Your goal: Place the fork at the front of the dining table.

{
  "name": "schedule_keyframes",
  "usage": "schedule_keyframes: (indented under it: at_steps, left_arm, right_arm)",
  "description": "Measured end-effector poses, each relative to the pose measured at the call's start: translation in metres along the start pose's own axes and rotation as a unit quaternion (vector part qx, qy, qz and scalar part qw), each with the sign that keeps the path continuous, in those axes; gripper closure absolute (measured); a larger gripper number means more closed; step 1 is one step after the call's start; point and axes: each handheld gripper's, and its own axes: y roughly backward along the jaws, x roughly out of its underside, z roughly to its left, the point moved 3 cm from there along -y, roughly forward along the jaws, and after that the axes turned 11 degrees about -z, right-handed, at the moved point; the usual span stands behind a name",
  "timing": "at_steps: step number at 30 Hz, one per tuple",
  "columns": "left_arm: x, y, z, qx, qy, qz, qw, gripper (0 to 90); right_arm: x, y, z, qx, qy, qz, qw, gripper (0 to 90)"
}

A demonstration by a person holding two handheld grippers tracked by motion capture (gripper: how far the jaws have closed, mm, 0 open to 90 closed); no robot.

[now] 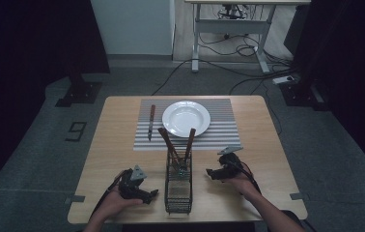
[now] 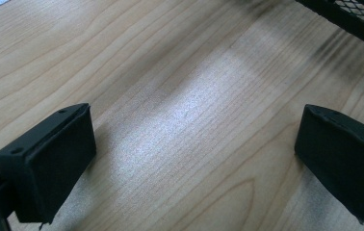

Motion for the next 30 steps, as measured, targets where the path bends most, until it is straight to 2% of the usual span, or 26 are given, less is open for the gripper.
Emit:
schedule_keyframes:
  at_steps: [5, 7, 16, 20, 25, 27, 29, 30]
  left_arm:
    - [0.000, 0.000, 0.000, 0.001, 0.000, 0.000, 1.0000, 0.7]
    - [0.000, 0.000, -0.001, 0.001, 0.000, -0.001, 1.0000, 0.7]
    - [0.001, 0.001, -0.001, 0.003, -0.001, 0.000, 1.0000, 0.3]
    - [0.001, 0.001, -0.001, 0.002, -0.001, 0.000, 1.0000, 0.3]
    - [0.001, 0.001, -0.001, 0.004, -0.002, 0.000, 1.0000, 0.3]
    - [0.001, 0.001, -0.001, 0.005, -0.002, 0.000, 1.0000, 0.3]
    - [0.001, 0.001, -0.001, 0.005, -0.002, 0.000, 1.0000, 0.3]
    - [0.001, 0.002, -0.001, 0.006, -0.004, 0.001, 1.0000, 0.3]
  right_arm:
    - [-0.005, 0.007, -0.003, -0.004, -0.015, -0.019, 0.9997, 14.0]
    - [-0.009, 0.014, -0.005, -0.014, -0.031, -0.037, 0.9987, 14.0]
    - [-0.014, 0.028, -0.012, -0.017, -0.040, -0.067, 0.9968, 14.3]
    - [-0.021, 0.034, -0.014, -0.030, -0.043, -0.085, 0.9950, 15.2]
    - [-0.042, 0.042, -0.008, -0.052, -0.040, -0.112, 0.9915, 15.8]
    - [-0.045, 0.043, -0.006, -0.054, -0.040, -0.117, 0.9908, 16.0]
    - [-0.057, 0.050, 0.000, -0.069, -0.036, -0.130, 0.9884, 16.0]
    - [-0.057, 0.050, 0.000, -0.069, -0.036, -0.130, 0.9884, 16.0]
